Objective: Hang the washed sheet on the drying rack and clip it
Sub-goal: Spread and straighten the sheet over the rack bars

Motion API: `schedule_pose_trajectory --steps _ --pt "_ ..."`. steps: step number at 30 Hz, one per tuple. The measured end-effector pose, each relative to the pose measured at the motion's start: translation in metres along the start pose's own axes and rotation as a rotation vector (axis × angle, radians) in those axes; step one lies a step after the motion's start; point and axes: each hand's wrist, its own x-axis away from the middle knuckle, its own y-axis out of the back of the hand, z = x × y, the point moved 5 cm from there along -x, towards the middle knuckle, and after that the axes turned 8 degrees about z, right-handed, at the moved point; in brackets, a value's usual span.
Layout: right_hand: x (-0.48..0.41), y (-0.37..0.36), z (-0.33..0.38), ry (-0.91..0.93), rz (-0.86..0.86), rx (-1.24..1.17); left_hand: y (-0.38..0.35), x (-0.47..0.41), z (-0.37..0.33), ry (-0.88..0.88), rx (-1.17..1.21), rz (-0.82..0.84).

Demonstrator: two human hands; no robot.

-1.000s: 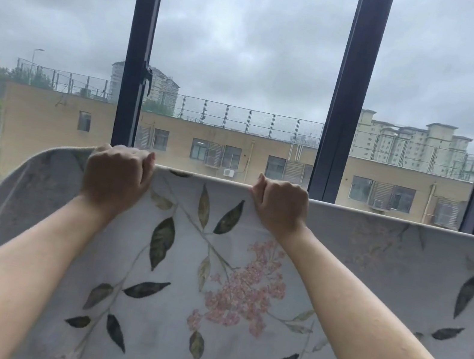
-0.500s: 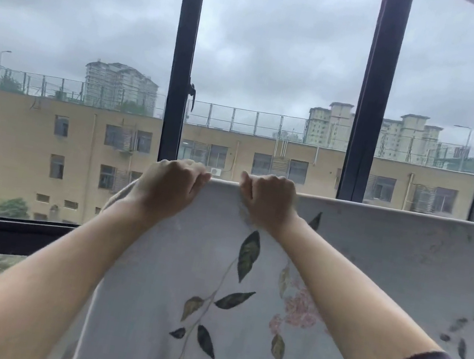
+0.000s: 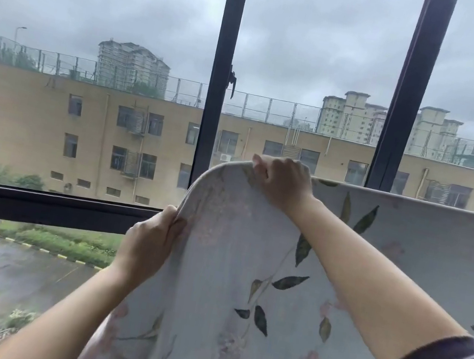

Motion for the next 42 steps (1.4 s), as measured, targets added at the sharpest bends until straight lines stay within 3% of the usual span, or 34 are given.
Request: schedule_pose_trajectory --steps 7,13,17,19,21,24,25,27,29,32,34,37,40,42 --pt "0.004 -0.008 0.023 0.006 -0.115 -0.061 0.004 0.039 0.049 0.292 0.270 0.297" --pt "0.006 -0.008 0.018 -0.042 -0.127 -0.077 -0.027 0.120 0.122 0.685 0.350 0.755" --pt "0.005 -0.008 0.022 -0.064 -0.108 -0.070 -0.032 0.172 0.125 1.119 0.707 0.917" --pt "0.006 -0.008 0.025 -0.064 -0.108 -0.082 -0.033 0.184 0.112 1.166 0.942 1.001" --pt "0.007 -0.008 0.025 -0.067 -0.101 -0.086 -0.035 0.196 0.109 1.177 0.983 1.044" --pt "0.007 -0.007 0.024 -0.072 -0.076 -0.079 -0.032 0.196 0.103 1.197 1.162 0.865" --pt "0.007 -0.007 0.024 -0.072 -0.075 -0.078 -0.028 0.185 0.102 1.156 1.310 0.718" --pt "0.008 -0.006 0.023 -0.072 -0.082 -0.072 -0.005 0.154 0.105 0.996 1.539 0.270" --pt "0.009 -0.006 0.023 -0.072 -0.082 -0.063 0.022 0.130 0.110 0.859 1.625 0.015" --pt "0.008 -0.007 0.023 -0.073 -0.062 -0.049 0.046 0.115 0.114 0.802 1.605 0.029" --pt "0.008 -0.007 0.024 -0.072 -0.056 -0.050 0.067 0.103 0.121 0.742 1.586 -0.091" --pt "0.007 -0.008 0.023 -0.073 -0.066 -0.049 0.096 0.082 0.116 0.668 1.537 -0.102" --pt "0.006 -0.009 0.021 -0.068 -0.082 -0.065 0.133 0.059 0.118 0.577 1.485 -0.236" --pt "0.005 -0.009 0.020 -0.070 -0.102 -0.064 0.152 0.044 0.118 0.571 1.425 -0.160"
